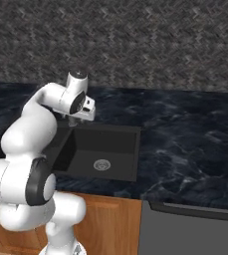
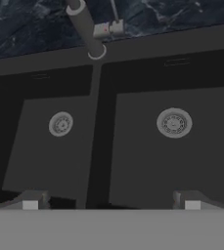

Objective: Turn on the sink faucet and place the jug under the water for a few seconds to fill it up.

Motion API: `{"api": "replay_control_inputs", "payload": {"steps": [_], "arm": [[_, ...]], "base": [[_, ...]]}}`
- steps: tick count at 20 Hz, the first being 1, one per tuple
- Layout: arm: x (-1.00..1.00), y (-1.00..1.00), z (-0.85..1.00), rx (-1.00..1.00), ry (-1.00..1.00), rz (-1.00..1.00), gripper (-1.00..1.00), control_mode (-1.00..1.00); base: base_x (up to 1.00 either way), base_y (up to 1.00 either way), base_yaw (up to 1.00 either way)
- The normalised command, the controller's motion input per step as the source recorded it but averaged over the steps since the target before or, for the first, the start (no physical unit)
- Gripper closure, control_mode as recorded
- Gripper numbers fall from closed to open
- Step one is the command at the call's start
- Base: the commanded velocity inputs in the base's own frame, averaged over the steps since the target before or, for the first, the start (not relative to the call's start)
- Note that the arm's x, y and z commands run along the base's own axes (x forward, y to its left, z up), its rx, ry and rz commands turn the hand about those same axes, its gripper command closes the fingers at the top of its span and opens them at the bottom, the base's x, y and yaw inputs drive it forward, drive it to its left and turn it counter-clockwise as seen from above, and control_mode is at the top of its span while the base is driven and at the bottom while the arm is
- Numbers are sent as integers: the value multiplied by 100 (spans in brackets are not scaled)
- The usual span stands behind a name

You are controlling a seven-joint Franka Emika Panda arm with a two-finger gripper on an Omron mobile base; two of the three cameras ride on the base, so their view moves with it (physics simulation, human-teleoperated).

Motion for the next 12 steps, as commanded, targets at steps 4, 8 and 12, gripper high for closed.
{"api": "replay_control_inputs", "payload": {"steps": [4,8,12], "arm": [[54,21,-20,12,-2,1,-100,-100],[58,9,-8,9,-3,0,-100,-100],[54,3,-6,0,0,0,-100,-100]], "base": [[0,0,0],[0,0,0],[0,0,0]]}}
